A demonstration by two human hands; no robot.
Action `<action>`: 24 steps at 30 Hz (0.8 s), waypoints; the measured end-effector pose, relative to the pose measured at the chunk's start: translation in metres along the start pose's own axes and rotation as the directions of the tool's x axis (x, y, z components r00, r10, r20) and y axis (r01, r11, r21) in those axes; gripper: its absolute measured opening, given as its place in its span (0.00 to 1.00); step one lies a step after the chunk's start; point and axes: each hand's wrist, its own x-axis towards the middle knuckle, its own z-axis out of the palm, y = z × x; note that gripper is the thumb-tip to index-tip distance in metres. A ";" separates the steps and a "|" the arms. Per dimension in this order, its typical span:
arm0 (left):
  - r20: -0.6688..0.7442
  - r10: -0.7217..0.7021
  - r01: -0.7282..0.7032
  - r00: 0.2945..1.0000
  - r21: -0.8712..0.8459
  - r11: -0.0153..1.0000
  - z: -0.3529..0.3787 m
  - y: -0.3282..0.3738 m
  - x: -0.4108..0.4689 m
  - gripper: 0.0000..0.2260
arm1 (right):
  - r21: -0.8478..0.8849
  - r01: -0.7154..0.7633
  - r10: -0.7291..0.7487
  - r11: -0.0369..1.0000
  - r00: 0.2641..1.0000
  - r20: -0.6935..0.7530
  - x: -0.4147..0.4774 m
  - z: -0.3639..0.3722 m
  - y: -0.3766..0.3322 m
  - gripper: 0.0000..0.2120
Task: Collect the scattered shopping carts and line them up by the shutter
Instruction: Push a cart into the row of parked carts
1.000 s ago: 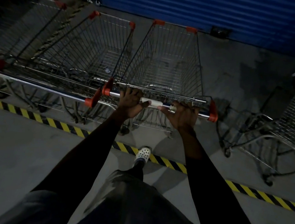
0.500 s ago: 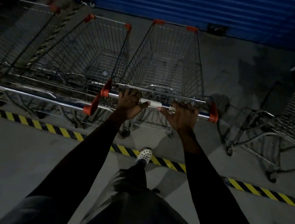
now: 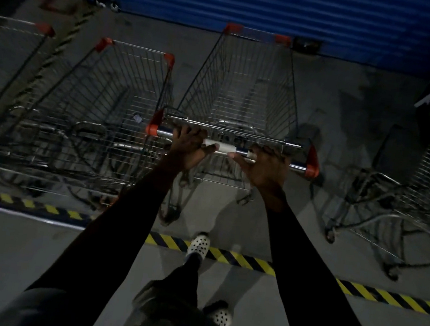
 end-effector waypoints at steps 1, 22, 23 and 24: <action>0.012 0.006 -0.006 1.000 -0.003 1.000 0.000 0.003 0.013 0.40 | 0.010 -0.019 0.019 1.000 0.999 0.026 0.012 0.007 0.006 0.35; 0.015 0.144 -0.145 0.989 0.092 0.985 0.022 0.061 0.010 0.33 | 0.188 -0.141 0.104 0.972 0.976 0.191 0.004 -0.002 0.077 0.43; -0.003 0.150 -0.149 0.989 0.091 0.985 0.023 0.058 -0.001 0.33 | 0.212 -0.144 0.101 0.967 0.974 0.201 -0.008 -0.002 0.073 0.40; -0.024 0.154 -0.151 0.988 0.088 0.985 0.024 0.056 -0.012 0.32 | 0.199 -0.126 0.092 0.972 0.981 0.170 -0.020 -0.006 0.067 0.37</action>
